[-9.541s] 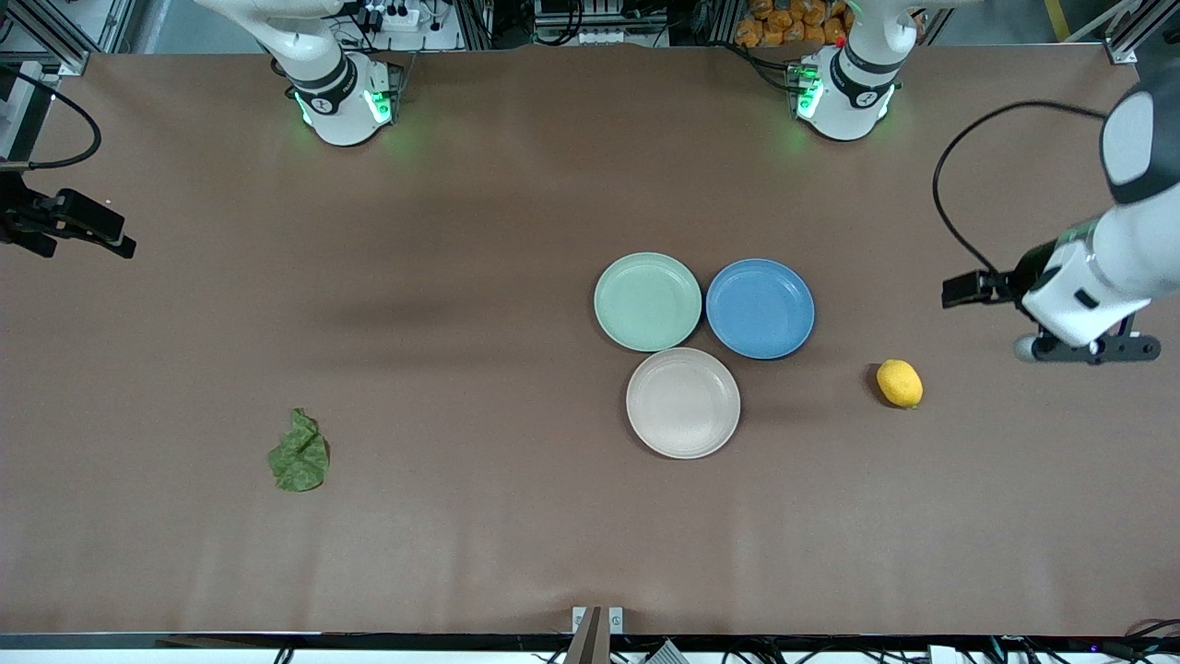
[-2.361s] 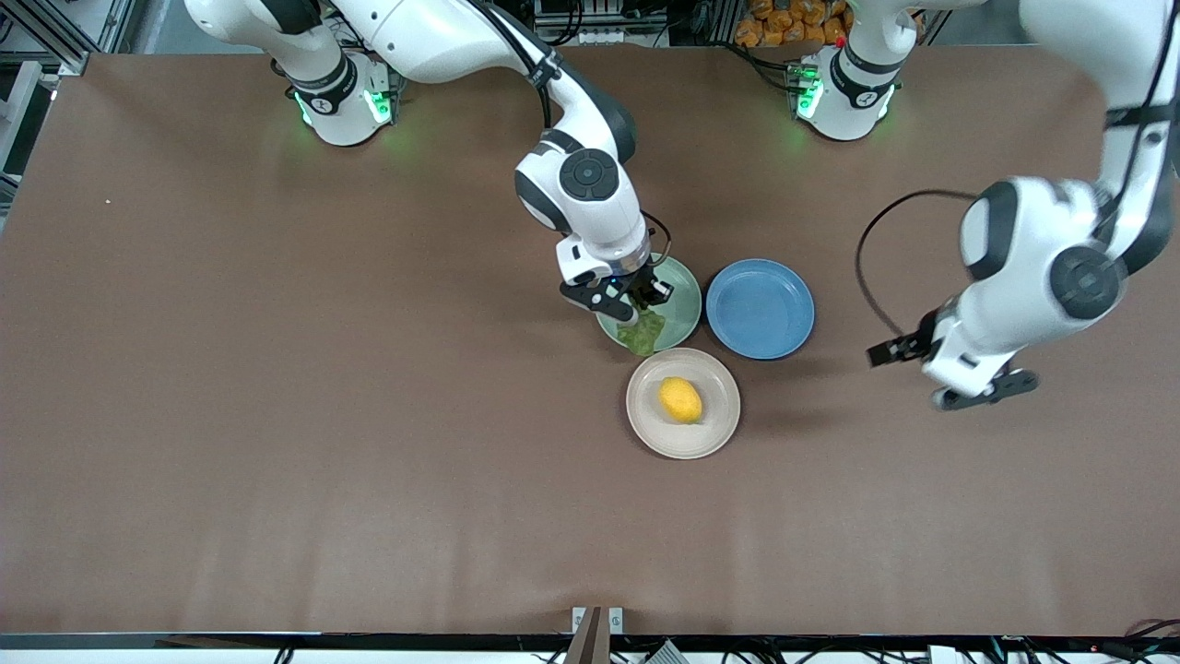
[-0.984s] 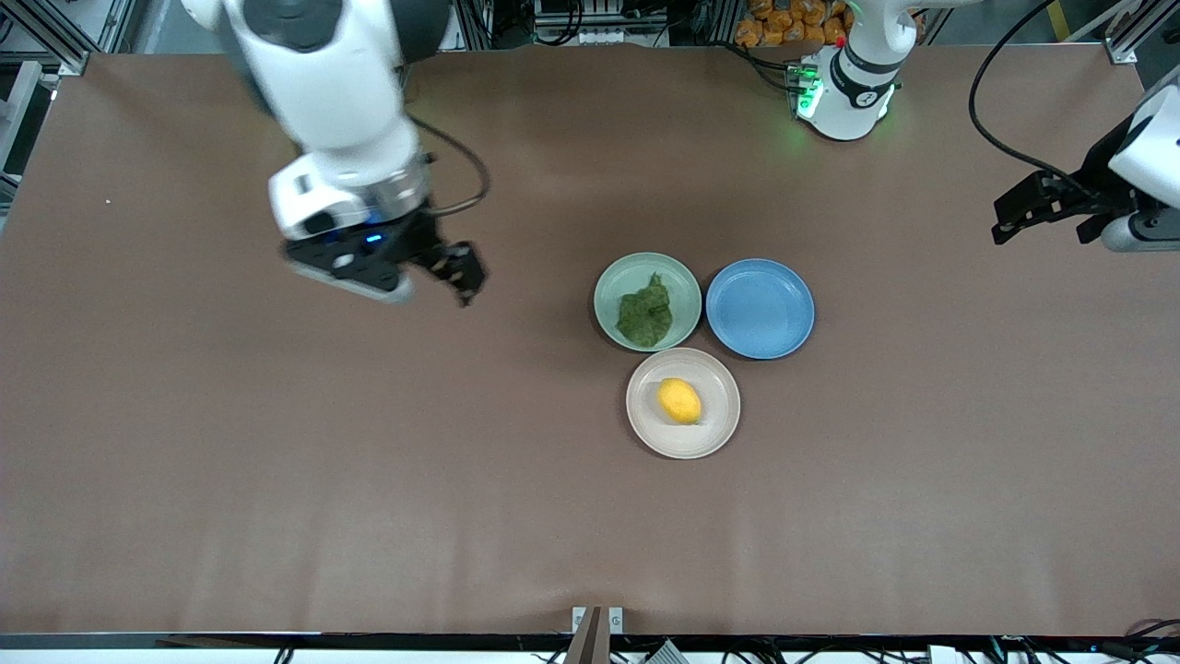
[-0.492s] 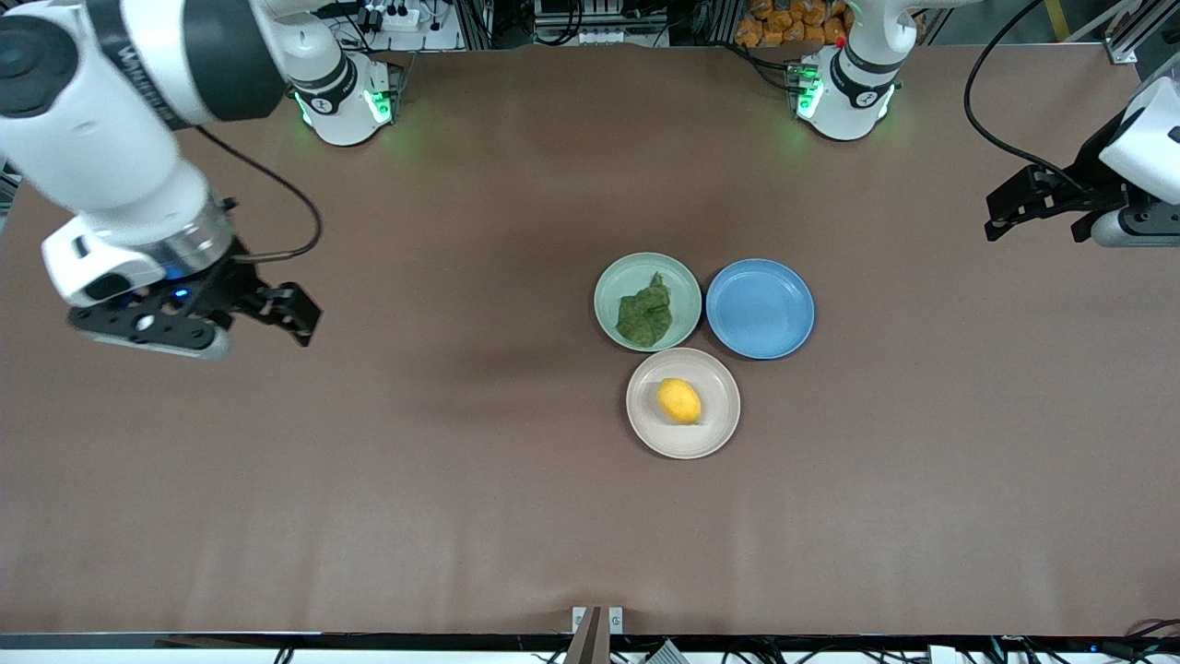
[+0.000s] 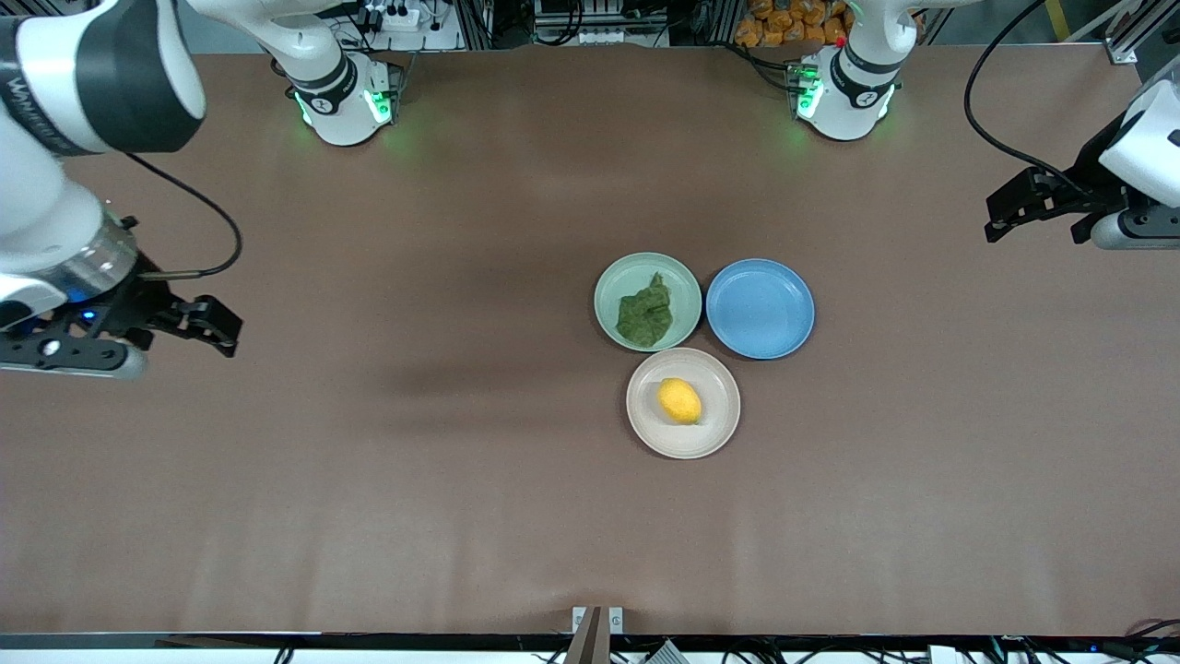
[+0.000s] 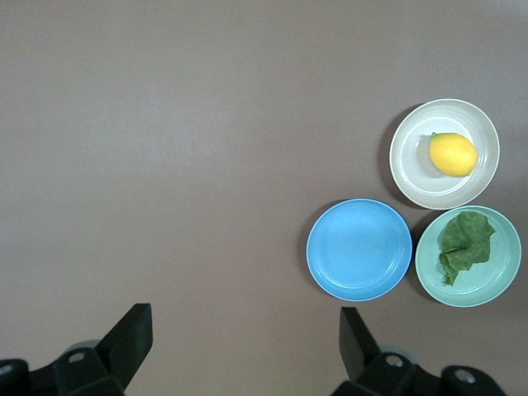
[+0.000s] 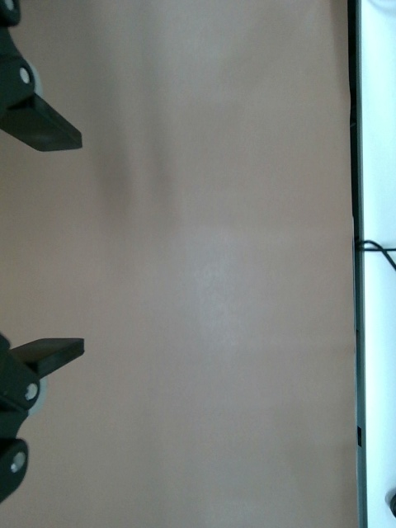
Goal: Place lemon and lettuce in plates
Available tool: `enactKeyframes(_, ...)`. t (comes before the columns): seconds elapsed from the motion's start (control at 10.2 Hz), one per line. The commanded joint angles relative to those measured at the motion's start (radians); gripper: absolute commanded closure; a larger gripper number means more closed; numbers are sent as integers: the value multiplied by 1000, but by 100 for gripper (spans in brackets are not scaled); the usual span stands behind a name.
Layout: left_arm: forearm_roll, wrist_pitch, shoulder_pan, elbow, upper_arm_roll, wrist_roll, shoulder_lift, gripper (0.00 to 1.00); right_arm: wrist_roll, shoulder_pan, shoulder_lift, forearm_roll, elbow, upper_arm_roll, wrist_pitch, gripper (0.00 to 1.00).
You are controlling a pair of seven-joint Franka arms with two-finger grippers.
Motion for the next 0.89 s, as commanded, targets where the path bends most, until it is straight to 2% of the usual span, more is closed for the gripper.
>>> enactKeyframes(0.0,-18,-22,7,27,-3,12,11,0,-76,-54,-32,-2,-25,19,-8,0)
enactKeyframes(0.39,-17,-22,10,27,-3,16,11,0,-153,-60,-106,36,-22,7,-128,0)
enactKeyframes(0.59,-17,-22,6,27,-3,12,11,0,-195,-54,-127,131,-36,-74,-117,0)
enactKeyframes(0.79,-17,-22,6,27,-3,10,11,0,-211,-60,-124,142,-45,-96,-116,0)
